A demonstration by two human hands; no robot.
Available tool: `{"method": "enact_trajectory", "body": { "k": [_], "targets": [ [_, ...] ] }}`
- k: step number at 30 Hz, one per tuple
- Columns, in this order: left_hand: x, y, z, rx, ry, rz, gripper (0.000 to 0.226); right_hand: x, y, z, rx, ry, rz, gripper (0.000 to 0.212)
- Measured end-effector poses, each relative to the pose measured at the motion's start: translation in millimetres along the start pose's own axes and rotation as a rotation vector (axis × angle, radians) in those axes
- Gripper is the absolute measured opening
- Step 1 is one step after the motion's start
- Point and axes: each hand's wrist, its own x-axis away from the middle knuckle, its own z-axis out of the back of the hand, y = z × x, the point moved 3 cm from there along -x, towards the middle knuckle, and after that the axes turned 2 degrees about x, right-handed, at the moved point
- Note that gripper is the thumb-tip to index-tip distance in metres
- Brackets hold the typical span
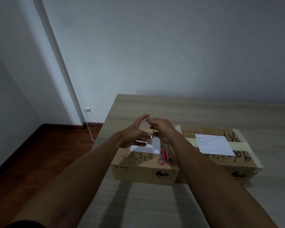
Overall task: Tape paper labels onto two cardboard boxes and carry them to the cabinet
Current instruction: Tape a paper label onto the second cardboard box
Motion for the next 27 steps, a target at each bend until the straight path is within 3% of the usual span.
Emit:
{"method": "enact_trajectory", "body": {
  "k": [8,10,13,15,17,20,23,27],
  "targets": [
    [-2,-13,13,-0.053,0.070,-0.025,0.088,-8,5,0,0.126,0.032,0.000,0.021],
    [-2,-16,18,-0.212,0.129,-0.065,0.085,-11,3,1,0.214,0.016,-0.002,0.020],
    [-5,-26,26,-0.627,0.266,-0.128,0.072,-14,-1,3,0.398,0.021,0.021,0.016],
    [-8,-34,35,-0.721,0.408,-0.091,0.058,-15,-2,4,0.513,0.012,0.042,0.014],
    [-10,-39,45,-0.531,0.570,-0.009,0.047,-16,-3,4,0.574,-0.010,0.072,0.016],
    [-10,-40,58,0.117,0.787,0.163,0.045,-17,-4,3,0.600,-0.057,0.094,0.013],
    [-12,-37,55,0.533,0.667,0.177,0.041,-19,-4,1,0.631,-0.115,0.115,0.011],
    [-13,-31,49,0.522,0.433,0.169,0.051,-22,-5,-1,0.684,-0.159,0.128,0.010]
  ]
}}
